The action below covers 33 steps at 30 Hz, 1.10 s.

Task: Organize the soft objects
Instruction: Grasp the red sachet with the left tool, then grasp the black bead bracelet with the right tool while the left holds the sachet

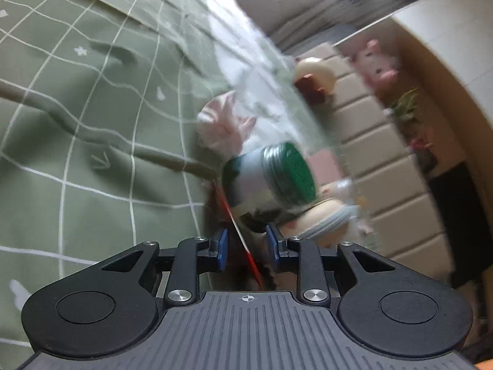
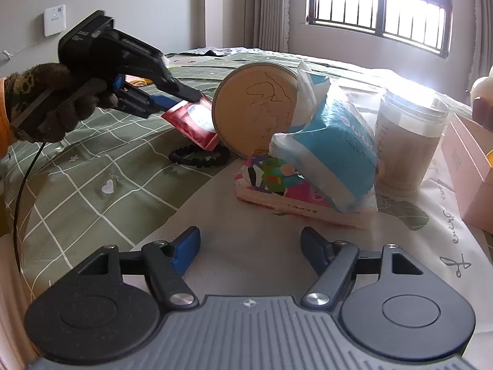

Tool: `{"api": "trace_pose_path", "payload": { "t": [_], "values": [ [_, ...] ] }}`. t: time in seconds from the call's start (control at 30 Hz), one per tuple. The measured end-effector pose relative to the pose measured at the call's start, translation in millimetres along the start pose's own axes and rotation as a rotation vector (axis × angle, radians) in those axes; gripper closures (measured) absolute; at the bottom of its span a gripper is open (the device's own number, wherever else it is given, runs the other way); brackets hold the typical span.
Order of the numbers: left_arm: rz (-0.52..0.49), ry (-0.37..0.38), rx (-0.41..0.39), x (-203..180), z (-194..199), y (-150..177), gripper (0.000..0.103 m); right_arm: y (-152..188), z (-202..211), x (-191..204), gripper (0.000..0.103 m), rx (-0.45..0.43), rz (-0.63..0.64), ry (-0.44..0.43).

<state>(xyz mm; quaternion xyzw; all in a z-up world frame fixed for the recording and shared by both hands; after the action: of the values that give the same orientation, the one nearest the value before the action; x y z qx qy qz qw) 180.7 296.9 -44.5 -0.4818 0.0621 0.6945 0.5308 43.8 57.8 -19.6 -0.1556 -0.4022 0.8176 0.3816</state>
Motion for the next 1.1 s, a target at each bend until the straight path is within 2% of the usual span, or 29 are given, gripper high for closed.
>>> {"api": "trace_pose_path", "payload": {
  "t": [0.07,0.1,0.13,0.2,0.23,0.47,0.63,0.67,0.73,0.77,0.8,0.9,1.0,1.1],
  "values": [
    [-0.032,-0.097,-0.008,-1,-10,2,0.076,0,0,0,0.030,-0.001,0.000,0.000],
    [-0.033,-0.109,-0.016,-3,-14,2,0.076,0,0,0,0.030,-0.001,0.000,0.000],
    [-0.022,-0.110,-0.024,-5,-16,3,0.077,0,0,0,0.030,0.000,0.000,-0.001],
    [-0.008,-0.128,-0.025,-8,-20,7,0.089,0,0,0,0.030,0.000,0.000,-0.001],
    [-0.014,-0.149,-0.021,-10,-22,10,0.090,0,0,0,0.030,0.000,0.000,-0.001],
    [-0.024,-0.208,-0.108,-21,-10,27,0.092,-1,0,1,0.030,0.006,0.015,0.014],
    [-0.076,-0.220,-0.228,-28,13,35,0.094,-15,8,24,0.030,-0.033,0.176,0.094],
    [-0.081,-0.211,-0.246,-29,16,36,0.094,-20,9,31,0.032,-0.046,0.217,0.103],
    [-0.076,-0.162,-0.270,-30,22,41,0.094,-32,6,48,0.044,-0.041,0.296,0.101],
    [-0.069,-0.133,-0.270,-30,24,43,0.095,-37,2,55,0.054,-0.030,0.326,0.090],
    [-0.064,-0.114,-0.274,-30,26,44,0.095,-43,-5,62,0.058,-0.019,0.350,0.082],
    [-0.044,-0.076,-0.298,-28,32,45,0.095,-56,-27,77,0.059,0.000,0.424,0.071],
    [-0.023,-0.051,-0.301,-22,39,46,0.097,-59,-50,82,0.059,0.050,0.501,0.094],
    [-0.018,0.034,-0.235,-24,29,52,0.096,-63,-51,76,0.059,0.061,0.449,0.055]
  ]
}}
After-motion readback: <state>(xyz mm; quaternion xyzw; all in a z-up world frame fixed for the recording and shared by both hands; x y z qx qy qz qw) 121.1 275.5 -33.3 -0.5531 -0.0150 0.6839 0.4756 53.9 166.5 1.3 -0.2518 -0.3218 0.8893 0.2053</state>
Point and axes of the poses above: each gripper's, at about its wrist camera, not at the fingertips, and z roughly against the way its jaws point, x to its left, y to its underside, the point moved 9 cm from there along -z, roughly the way its jaws point, and after that the axes turned 1 degree about z, right-handed, at the moved point
